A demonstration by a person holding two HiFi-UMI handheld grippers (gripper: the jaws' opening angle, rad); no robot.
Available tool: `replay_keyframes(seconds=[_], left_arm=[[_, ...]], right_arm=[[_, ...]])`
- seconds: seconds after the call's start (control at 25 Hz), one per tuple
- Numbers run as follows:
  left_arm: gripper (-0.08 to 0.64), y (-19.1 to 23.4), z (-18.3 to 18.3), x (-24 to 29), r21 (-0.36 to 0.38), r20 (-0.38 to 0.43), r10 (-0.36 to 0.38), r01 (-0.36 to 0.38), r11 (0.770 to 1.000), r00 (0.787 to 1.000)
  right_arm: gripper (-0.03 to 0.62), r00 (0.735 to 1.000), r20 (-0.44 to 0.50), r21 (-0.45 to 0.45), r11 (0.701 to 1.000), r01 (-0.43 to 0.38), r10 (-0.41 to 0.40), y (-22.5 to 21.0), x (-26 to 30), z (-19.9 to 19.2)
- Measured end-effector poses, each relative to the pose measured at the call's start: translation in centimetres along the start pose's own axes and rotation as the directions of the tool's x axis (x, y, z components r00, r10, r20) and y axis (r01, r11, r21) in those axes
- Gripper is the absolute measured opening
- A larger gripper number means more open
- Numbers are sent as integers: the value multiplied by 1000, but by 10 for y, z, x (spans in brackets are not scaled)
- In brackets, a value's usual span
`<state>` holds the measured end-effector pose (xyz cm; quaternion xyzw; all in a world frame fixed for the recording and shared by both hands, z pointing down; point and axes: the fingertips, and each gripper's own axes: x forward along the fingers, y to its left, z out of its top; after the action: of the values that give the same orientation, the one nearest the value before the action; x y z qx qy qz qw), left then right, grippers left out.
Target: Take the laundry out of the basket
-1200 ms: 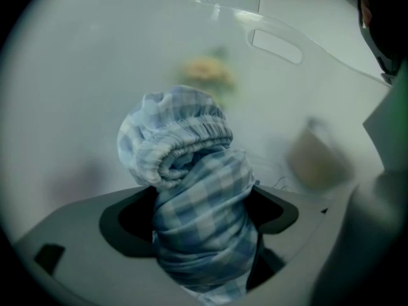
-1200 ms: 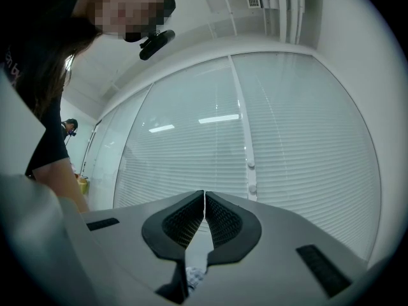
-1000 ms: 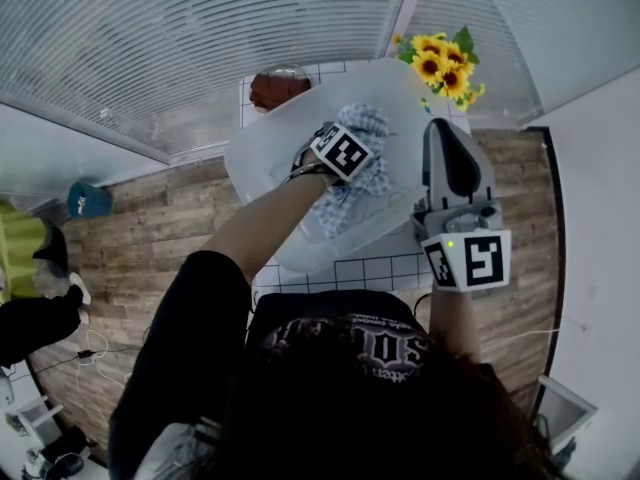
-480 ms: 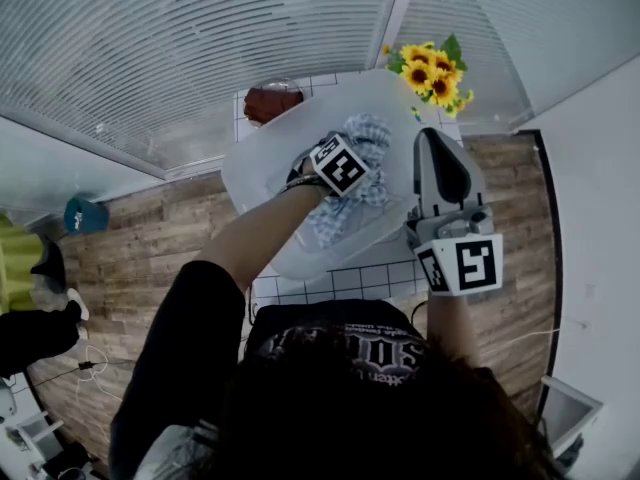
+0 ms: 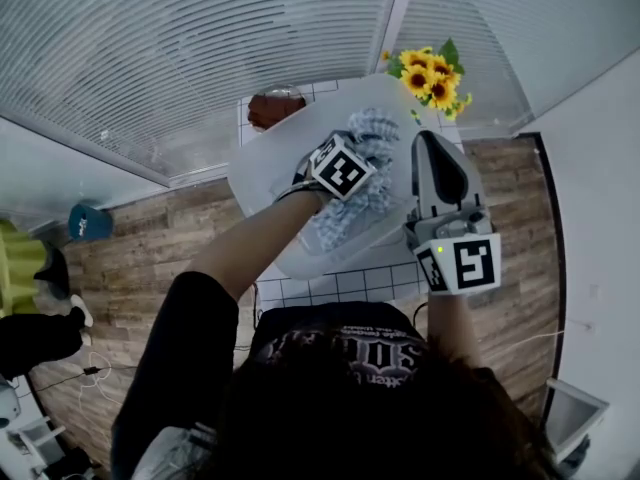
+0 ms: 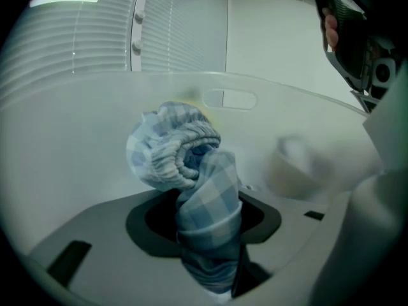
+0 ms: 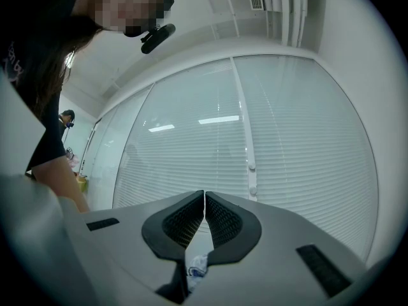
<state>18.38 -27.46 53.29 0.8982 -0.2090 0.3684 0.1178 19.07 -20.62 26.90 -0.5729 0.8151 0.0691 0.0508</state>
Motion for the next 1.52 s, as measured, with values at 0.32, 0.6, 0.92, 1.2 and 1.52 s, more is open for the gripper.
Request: replay_keyframes(seconds=[0.32, 0.6, 0.92, 1.2, 1.52], left_arm=[[204, 13, 11, -38, -22, 74, 72, -71, 997, 995], [204, 13, 26, -68, 38, 145, 135, -142, 989, 980], [204, -1, 55, -110, 120, 265, 176, -214, 969, 948], [204, 0, 76, -151, 70, 364, 213, -254, 965, 907], [204, 3, 95, -199, 47, 449, 254, -306, 951, 857]], right_arm=[[29, 1000, 10, -7, 1000, 5, -5, 2, -2, 4], [29, 1000, 6, -13, 1000, -11, 11, 13, -3, 4], [29, 1000, -6, -20, 999, -27, 27, 26, 0, 0], [29, 999, -2, -26, 999, -38, 38, 33, 1, 4], [29, 996, 18, -37, 995, -92, 92, 49, 15, 17]])
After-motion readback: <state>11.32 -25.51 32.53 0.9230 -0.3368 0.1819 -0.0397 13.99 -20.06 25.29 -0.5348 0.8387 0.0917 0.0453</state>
